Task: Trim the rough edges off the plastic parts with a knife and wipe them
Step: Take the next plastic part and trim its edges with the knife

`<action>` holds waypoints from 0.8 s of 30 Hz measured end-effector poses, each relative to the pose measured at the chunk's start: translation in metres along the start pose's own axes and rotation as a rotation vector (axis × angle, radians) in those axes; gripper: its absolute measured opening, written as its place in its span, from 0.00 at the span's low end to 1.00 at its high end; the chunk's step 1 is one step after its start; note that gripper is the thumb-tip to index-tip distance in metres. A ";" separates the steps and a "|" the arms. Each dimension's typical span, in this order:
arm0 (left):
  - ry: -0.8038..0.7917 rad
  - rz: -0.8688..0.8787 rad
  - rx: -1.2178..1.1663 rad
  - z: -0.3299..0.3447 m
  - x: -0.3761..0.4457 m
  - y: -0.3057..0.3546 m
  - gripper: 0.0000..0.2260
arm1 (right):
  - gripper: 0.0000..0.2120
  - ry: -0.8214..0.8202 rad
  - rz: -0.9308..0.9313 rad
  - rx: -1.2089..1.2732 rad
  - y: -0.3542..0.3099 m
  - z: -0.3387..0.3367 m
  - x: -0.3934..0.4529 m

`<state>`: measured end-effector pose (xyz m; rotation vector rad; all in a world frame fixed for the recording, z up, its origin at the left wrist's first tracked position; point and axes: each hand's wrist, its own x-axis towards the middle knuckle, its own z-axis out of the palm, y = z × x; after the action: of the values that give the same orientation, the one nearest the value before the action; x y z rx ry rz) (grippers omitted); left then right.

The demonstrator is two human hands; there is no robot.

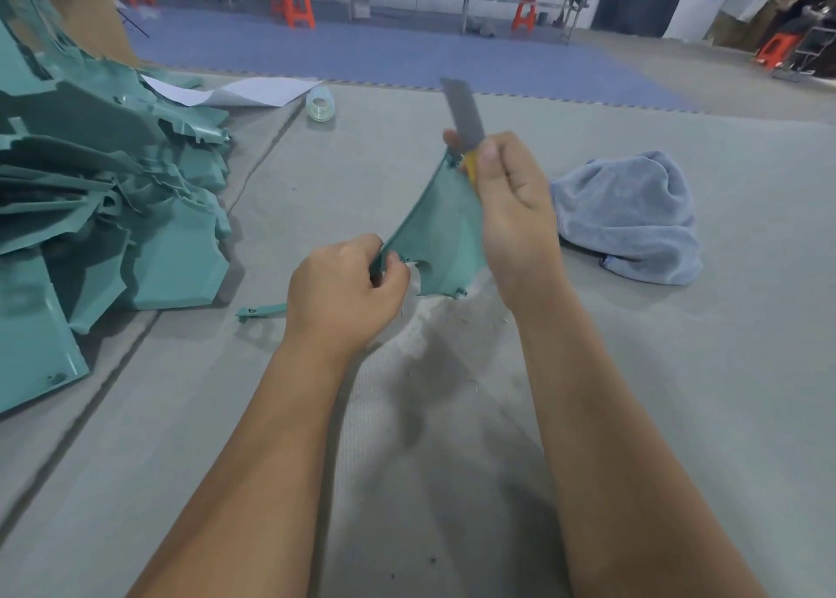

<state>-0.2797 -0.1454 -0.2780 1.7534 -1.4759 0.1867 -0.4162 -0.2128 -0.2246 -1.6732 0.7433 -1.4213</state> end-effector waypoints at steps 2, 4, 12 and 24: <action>-0.003 0.002 -0.004 -0.001 0.000 0.001 0.16 | 0.13 -0.074 -0.058 -0.132 0.003 0.006 -0.002; -0.004 0.001 -0.007 -0.001 0.001 0.002 0.16 | 0.13 -0.088 -0.060 -0.191 0.004 0.012 -0.005; 0.024 0.003 0.052 -0.002 0.005 0.001 0.18 | 0.16 0.052 -0.037 0.067 -0.002 0.017 -0.011; -0.355 0.136 0.435 0.018 0.003 -0.012 0.22 | 0.13 0.414 0.560 0.510 0.033 -0.034 0.005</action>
<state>-0.2748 -0.1602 -0.2939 2.1102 -1.9228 0.2966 -0.4461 -0.2407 -0.2486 -0.7111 0.8916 -1.3957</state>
